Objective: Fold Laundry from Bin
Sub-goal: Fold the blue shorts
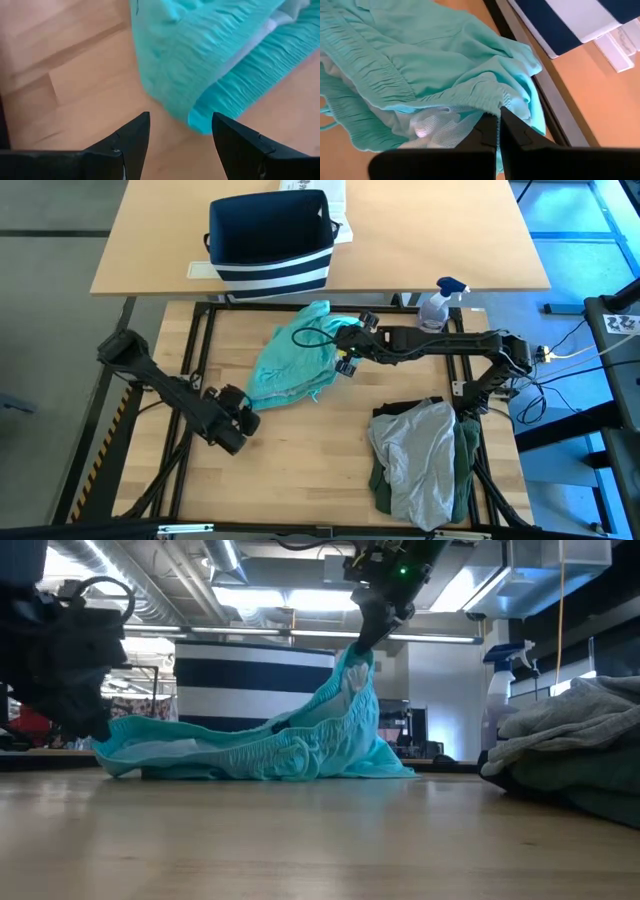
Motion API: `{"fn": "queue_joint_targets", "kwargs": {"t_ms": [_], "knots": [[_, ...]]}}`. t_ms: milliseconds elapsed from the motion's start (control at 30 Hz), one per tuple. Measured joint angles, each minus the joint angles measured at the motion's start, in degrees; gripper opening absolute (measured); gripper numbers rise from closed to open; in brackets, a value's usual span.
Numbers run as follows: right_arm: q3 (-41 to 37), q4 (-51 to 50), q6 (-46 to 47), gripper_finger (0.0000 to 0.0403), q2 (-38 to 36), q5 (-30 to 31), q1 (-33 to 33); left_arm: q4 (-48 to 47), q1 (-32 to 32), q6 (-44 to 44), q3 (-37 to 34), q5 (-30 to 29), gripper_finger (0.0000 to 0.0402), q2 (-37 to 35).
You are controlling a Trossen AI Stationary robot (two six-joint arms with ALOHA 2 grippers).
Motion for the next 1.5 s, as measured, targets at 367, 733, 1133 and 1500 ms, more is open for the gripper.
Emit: {"fn": "queue_joint_targets", "kwargs": {"t_ms": [367, 733, 1133, 1500], "knots": [[0.0, 0.0, 0.3, 0.0, 0.0, -1.8, 0.0, 1.8, 3.0, -1.3, -2.7, -3.0, 0.0206, 3.1], [0.0, -0.4, 0.6, 0.0, 0.0, -1.8, 0.0, 14.2, 4.1, 1.2, -12.0, -7.6, 0.0106, 2.6], [5.8, -5.1, -3.0, 0.0, -7.1, 5.5, 0.0, -23.2, 9.1, 18.4, 11.1, -18.8, 0.0004, -12.6], [31.6, -11.7, -9.9, 0.0, -11.5, 8.0, 0.0, -35.1, 17.2, 49.2, 47.1, -36.5, 0.0002, -20.0]]}}
